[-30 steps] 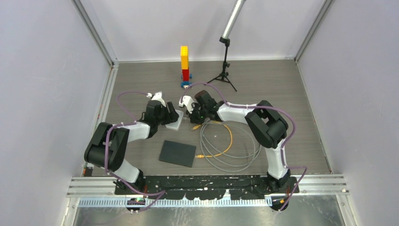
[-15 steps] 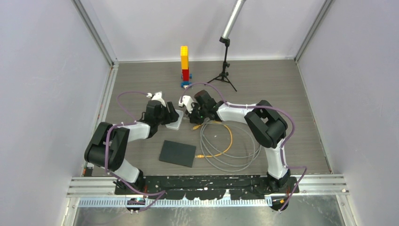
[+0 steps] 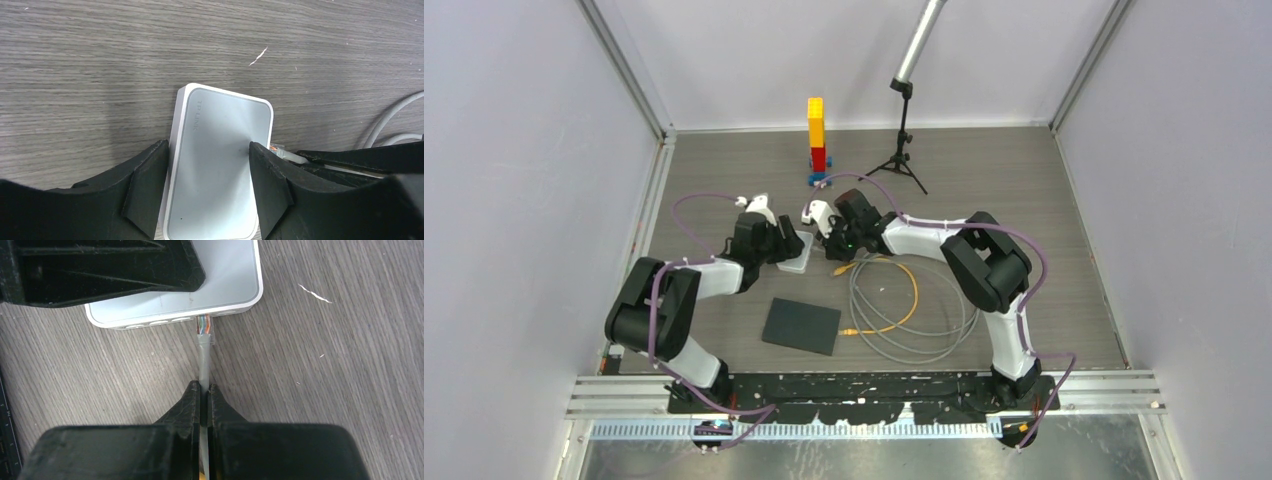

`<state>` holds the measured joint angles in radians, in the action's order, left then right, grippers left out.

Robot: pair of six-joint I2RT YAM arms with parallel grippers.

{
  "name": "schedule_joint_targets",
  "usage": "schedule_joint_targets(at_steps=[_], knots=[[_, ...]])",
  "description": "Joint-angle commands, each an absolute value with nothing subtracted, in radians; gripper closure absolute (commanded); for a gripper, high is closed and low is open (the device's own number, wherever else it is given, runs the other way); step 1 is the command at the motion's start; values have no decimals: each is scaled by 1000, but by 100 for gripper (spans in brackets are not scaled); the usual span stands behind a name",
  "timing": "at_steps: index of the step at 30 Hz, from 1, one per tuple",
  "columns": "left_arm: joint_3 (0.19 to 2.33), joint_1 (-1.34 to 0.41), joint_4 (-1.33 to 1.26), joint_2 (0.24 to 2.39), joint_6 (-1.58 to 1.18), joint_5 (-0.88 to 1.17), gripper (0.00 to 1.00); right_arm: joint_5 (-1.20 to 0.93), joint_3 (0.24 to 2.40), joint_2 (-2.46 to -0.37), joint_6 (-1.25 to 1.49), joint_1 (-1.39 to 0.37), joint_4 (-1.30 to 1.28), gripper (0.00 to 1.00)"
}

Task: Insert the plug into the switch port
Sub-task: Insert the connector into the switch port.

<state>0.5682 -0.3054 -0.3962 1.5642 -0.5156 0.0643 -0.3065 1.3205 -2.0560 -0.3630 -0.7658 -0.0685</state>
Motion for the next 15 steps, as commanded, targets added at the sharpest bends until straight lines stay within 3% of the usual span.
schedule_joint_targets(at_steps=[1, 11, 15], knots=[[578, -318, -383, 1599, -520, 136, 39, -318, 1369, -2081, -364, -793, -24, 100], [587, -338, -387, 1601, -487, 166, 41, -306, 1369, -2081, -375, -808, -9, 99], [589, -346, -387, 1601, -485, 177, 47, -291, 1365, -2081, -359, -808, 26, 100]])
